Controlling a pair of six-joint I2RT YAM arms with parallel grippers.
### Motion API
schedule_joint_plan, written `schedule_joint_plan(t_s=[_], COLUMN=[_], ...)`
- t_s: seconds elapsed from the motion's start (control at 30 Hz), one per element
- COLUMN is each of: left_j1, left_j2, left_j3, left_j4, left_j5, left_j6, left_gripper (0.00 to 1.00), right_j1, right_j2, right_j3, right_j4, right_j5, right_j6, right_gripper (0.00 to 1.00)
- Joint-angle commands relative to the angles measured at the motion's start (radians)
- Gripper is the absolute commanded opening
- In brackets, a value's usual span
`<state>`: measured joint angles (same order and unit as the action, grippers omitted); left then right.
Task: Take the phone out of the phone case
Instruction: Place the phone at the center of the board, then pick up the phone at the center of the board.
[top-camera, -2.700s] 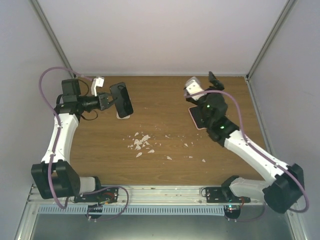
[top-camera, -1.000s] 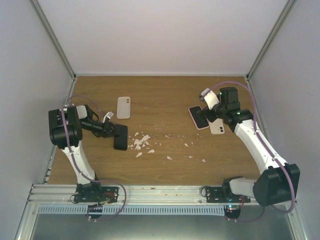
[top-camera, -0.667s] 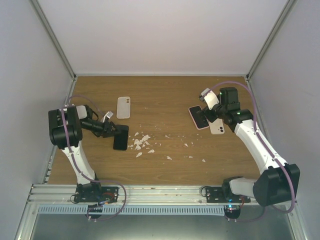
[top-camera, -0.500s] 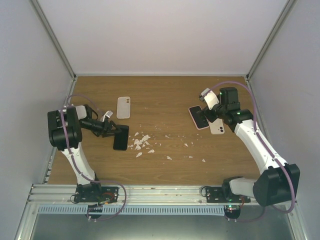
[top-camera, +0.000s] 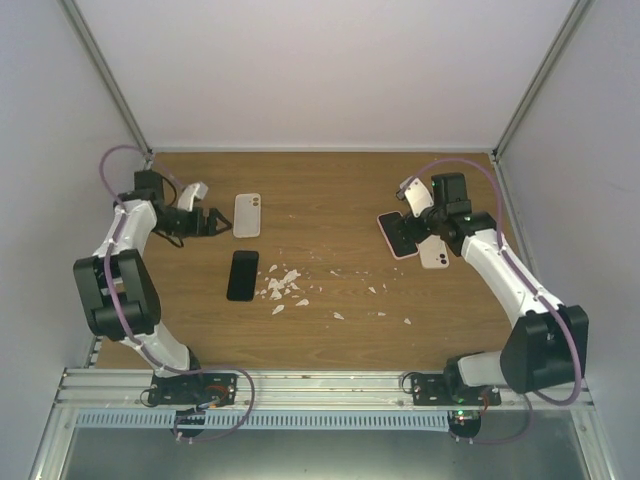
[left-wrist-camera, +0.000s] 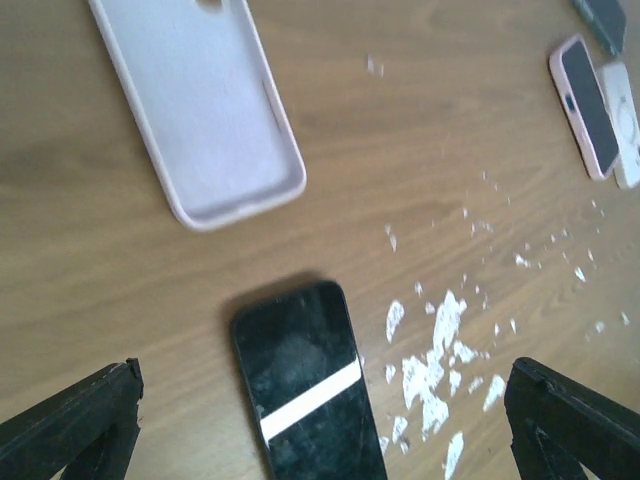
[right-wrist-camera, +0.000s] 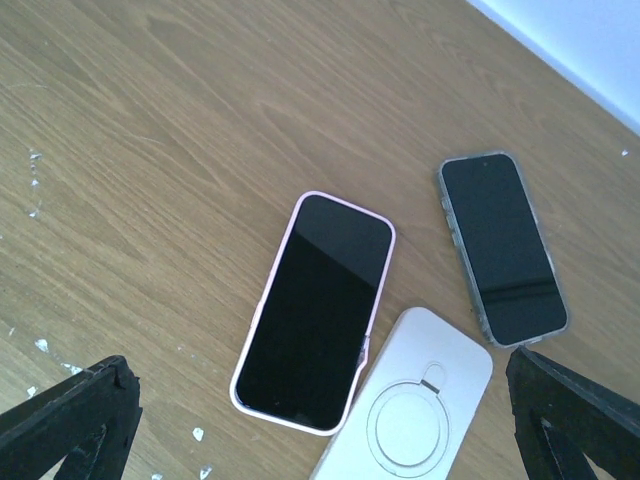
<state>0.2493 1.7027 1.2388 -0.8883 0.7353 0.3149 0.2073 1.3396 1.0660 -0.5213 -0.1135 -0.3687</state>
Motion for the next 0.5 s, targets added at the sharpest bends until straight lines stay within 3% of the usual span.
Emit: schedule_joint_plan(t_s=[0.0, 0.47], left_j1=[-0.007, -0.019], left_j2=[-0.119, -0.366], left_j3=[0.085, 0.112], left_j4=[0.065, 0.167], left_j5=[-0.079, -0.131], left_j6=[-0.036, -0.069], left_gripper=[0.99, 0.99], right_j1=[-0.002, -0.012], right_j2=[0.059, 0.319], right_j3=[0.058, 0.166], right_j4=[-0.020, -0.093], right_j5=[-0.019, -0.051], right_j6=[0.046, 0.080], right_gripper=[1.00, 1.00])
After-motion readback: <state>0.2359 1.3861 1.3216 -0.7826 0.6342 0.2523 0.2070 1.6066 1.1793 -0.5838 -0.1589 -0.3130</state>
